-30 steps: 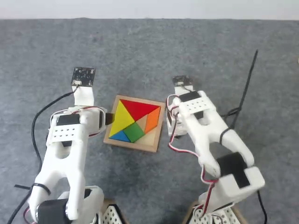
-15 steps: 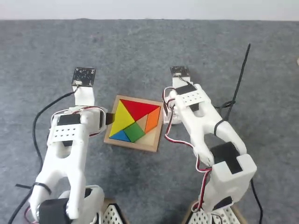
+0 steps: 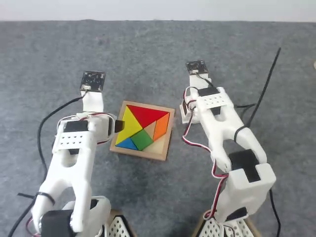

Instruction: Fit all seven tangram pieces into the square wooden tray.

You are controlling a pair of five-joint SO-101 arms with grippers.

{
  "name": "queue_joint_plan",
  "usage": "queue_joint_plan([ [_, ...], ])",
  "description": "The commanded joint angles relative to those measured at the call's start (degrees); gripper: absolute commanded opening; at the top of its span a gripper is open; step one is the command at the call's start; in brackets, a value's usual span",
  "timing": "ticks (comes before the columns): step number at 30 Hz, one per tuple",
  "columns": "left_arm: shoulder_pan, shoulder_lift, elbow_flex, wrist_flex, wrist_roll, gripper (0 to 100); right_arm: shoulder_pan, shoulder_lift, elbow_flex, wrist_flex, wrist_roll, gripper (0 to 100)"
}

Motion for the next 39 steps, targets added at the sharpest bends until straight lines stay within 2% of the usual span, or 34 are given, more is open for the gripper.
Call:
queue_joint_plan([
  [1, 0.4, -0.5, 0.3, -0.9, -0.6, 28, 0.5, -4.2, -3.4, -1.5, 2.8, 21.6],
  [6, 0.4, -0.5, 0.3, -0.9, -0.6, 28, 0.3, -3.4, -3.0, -7.2, 1.8, 21.6],
  [7, 0.4, -0.5, 0.3, -0.9, -0.6, 28, -0.3, -2.7, -2.9, -7.4, -0.2, 21.6],
  [13, 0.4, -0.5, 0.3, -0.9, -2.2, 28, -1.7, 3.5, -3.8, -7.9, -22.7, 21.6],
  [21, 0.4, -0.5, 0.3, -0.9, -2.4, 28, 0.4, 10.2, -8.1, -4.6, -31.7, 21.6],
  [29, 0.4, -0.4, 0.3, -1.0, -2.4, 28, 1.1, 10.4, -9.6, 0.0, -33.6, 11.1],
  [39, 0.4, -0.2, 0.3, -1.1, -2.5, 28, 2.1, 9.5, -9.6, 2.2, -33.5, 4.1],
])
